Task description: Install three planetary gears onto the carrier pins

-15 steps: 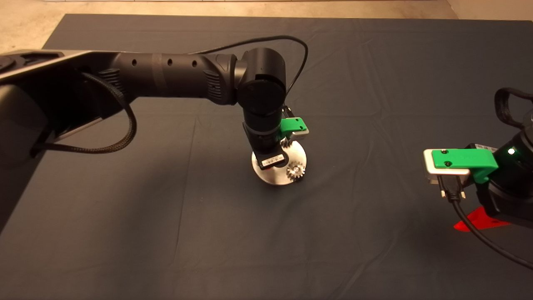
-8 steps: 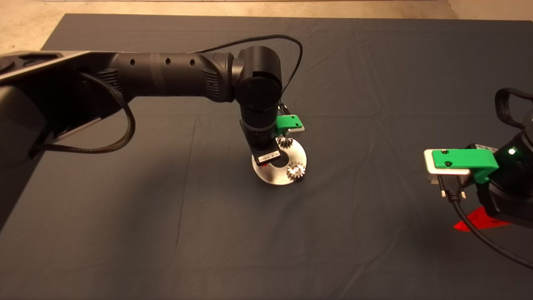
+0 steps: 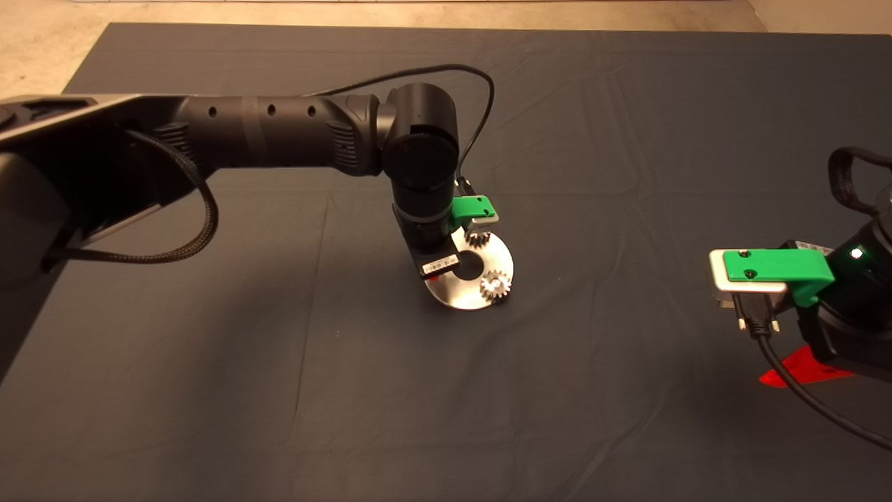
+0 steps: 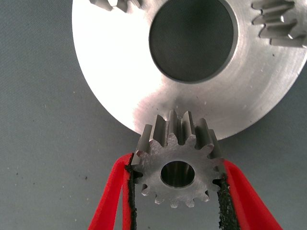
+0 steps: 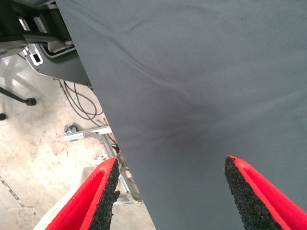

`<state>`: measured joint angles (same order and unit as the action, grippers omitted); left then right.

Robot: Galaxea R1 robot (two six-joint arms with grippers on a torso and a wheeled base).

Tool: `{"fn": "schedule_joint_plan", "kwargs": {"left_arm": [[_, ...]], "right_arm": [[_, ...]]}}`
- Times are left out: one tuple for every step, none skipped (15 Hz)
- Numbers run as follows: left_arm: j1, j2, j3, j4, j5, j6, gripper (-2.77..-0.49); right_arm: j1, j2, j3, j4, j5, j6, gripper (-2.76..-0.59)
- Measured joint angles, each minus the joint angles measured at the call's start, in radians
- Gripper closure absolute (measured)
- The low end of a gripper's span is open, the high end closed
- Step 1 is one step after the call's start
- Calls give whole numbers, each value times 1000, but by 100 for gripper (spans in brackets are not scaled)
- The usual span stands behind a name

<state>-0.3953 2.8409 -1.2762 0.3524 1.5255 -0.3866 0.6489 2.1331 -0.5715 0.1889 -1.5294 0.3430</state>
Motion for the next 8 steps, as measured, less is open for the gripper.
{"fn": "schedule_joint_plan", "kwargs": {"left_arm": [[5, -1, 0, 7, -3, 0, -80], [14, -1, 0, 16, -4, 0, -80], [18, -1, 0, 22, -5, 0, -80], [19, -1, 0, 23, -7, 0, -80], [19, -1, 0, 26, -6, 0, -80], [19, -1, 0, 28, -6, 0, -80], [19, -1, 0, 30, -6, 0, -80], [20, -1, 0, 31, -6, 0, -80]], "right_arm": [[0, 0, 0, 0, 0, 0, -163], [1, 0, 0, 0, 0, 0, -163], [5, 0, 0, 0, 0, 0, -163], [8, 0, 0, 0, 0, 0, -163], [8, 0, 0, 0, 0, 0, -163], [8, 0, 0, 0, 0, 0, -163], [8, 0, -1, 0, 0, 0, -163], [8, 0, -1, 0, 0, 0, -163]]}}
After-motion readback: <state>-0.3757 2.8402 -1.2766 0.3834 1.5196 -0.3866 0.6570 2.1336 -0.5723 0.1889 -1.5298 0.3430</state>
